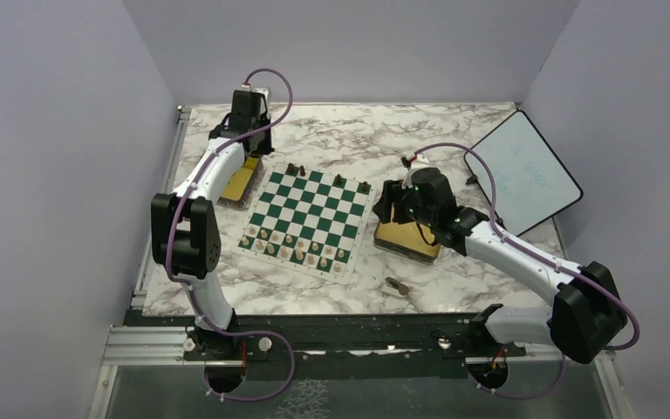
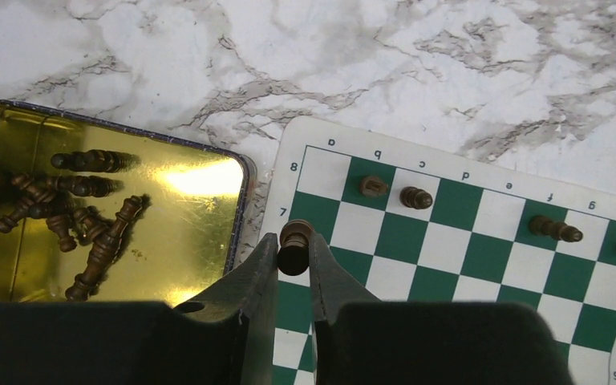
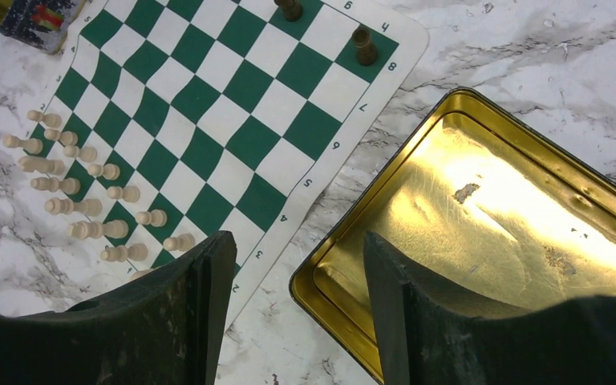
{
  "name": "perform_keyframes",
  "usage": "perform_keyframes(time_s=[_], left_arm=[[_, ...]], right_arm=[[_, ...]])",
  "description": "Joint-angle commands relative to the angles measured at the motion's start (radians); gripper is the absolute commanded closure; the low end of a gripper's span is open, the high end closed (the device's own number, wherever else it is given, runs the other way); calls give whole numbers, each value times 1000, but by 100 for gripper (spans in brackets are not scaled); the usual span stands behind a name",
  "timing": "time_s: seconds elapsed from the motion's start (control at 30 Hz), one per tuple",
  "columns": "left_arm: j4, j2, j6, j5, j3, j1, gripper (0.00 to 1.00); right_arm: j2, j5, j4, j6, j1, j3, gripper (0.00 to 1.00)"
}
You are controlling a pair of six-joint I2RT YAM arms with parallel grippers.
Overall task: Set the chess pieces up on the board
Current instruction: Place the chess piece on the chessboard.
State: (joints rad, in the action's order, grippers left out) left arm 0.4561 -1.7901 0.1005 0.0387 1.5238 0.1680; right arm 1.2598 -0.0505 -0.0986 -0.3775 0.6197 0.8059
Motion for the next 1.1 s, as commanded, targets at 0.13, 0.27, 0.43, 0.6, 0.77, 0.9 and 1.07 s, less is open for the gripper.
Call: perform_keyframes(time_s=[0.13, 0.27, 0.43, 0.6, 0.77, 0.9, 1.07], left_arm=[[-4, -128, -24, 1, 82, -9, 84], [-13, -176, -22, -24, 113, -9, 85], [-41, -209, -11, -37, 105, -7, 85], [-64, -234, -7, -37, 110, -7, 85], [-95, -239, 6, -38, 89, -5, 85], [-125, -243, 4, -78, 66, -3, 85], [-135, -262, 10, -88, 59, 3, 85]], right_arm=[[14, 21, 15, -11, -5, 38, 35], [19, 18, 11, -9, -5, 42, 35], [16, 15, -7, -11, -5, 49, 35], [17, 18, -5, -12, -5, 50, 35], [21, 14, -10, -16, -5, 55, 35], [24, 19, -6, -17, -5, 52, 35], [30, 20, -8, -12, -5, 52, 35]])
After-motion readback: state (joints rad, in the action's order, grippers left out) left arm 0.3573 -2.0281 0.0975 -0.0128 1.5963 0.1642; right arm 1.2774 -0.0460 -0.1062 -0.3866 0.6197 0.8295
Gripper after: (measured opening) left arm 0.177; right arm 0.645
